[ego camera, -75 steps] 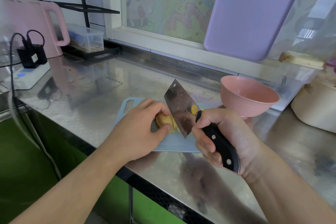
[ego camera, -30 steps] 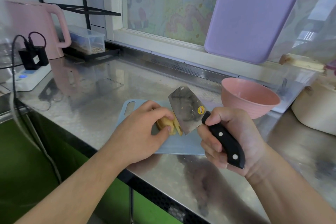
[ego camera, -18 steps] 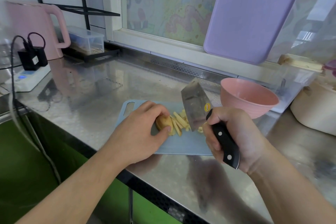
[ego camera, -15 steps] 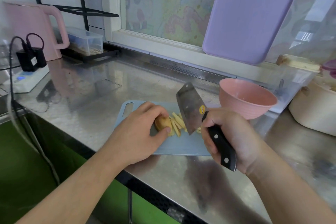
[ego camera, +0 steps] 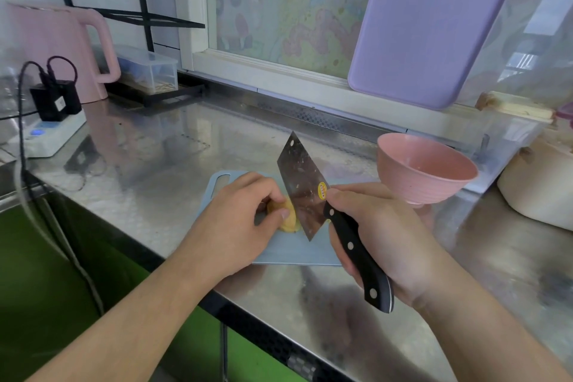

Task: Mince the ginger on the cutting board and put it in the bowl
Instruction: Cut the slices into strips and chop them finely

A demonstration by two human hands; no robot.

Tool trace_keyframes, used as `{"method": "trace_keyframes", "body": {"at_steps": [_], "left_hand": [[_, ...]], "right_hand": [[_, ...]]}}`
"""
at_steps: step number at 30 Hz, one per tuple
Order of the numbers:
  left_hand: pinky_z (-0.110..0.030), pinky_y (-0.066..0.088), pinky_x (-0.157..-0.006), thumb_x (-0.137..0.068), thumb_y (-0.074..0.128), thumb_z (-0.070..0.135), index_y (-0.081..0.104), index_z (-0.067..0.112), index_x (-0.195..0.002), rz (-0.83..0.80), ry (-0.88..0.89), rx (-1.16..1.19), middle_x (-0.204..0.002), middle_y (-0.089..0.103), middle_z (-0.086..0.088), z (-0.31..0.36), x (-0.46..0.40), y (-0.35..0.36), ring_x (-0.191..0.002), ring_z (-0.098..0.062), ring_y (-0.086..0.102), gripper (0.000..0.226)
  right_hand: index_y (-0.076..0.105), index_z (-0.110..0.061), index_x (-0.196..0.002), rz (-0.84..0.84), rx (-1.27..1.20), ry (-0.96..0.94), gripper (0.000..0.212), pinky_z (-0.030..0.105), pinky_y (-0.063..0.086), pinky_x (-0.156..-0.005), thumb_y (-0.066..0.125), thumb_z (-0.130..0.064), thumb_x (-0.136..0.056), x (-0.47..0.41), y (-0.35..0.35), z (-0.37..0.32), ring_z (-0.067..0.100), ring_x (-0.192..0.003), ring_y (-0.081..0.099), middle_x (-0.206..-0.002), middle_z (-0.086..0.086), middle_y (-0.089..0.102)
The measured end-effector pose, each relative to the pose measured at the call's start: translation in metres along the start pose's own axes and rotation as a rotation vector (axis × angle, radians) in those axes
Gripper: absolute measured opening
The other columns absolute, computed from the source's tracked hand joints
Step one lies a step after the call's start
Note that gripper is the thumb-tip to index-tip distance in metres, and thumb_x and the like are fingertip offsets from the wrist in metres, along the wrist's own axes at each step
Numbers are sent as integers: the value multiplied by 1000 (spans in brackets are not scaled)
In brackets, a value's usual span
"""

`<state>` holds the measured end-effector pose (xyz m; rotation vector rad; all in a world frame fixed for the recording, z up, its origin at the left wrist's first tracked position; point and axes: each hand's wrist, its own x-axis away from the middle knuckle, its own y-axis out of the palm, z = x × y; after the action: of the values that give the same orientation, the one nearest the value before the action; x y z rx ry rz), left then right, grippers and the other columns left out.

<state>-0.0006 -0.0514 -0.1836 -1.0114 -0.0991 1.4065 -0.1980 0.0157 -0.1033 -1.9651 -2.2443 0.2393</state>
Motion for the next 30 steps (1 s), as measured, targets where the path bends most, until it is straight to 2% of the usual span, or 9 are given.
{"method": "trace_keyframes", "body": {"at_steps": [13, 19, 24, 30], "left_hand": [[-33, 56, -85, -93, 73, 28, 65, 34, -85, 26, -14, -42, -97, 60, 19, 5, 1, -2, -96, -5, 61, 13], [-28, 53, -85, -92, 75, 29, 67, 35, -84, 32, -24, -54, -96, 61, 21, 7, 0, -3, -96, -2, 60, 14], [-24, 50, -82, -92, 75, 30, 67, 35, -85, 37, -17, -75, -95, 61, 21, 6, -1, -2, -95, -2, 59, 12], [-18, 47, -84, -93, 74, 33, 67, 37, -85, 18, -35, -102, -98, 62, 23, 7, -1, -4, -98, -1, 59, 11]], "right_hand": [[52, -14, -59, 13, 15, 38, 48, 22, 27, -39, 52, -20, -106, 1, 1, 0, 21, -29, 37, -46, 16, 42], [47, -14, -53, 31, 92, 7, 53, 26, 28, -42, 52, -18, -106, 1, 6, -1, 22, -32, 36, -46, 14, 39], [47, -7, -59, 13, 128, 10, 46, 24, 28, -40, 51, -16, -105, 6, 6, -3, 22, -30, 35, -44, 16, 39], [46, -7, -57, -19, 69, 70, 48, 18, 28, -38, 52, -14, -105, 12, 0, -8, 19, -25, 33, -38, 12, 38]]}}
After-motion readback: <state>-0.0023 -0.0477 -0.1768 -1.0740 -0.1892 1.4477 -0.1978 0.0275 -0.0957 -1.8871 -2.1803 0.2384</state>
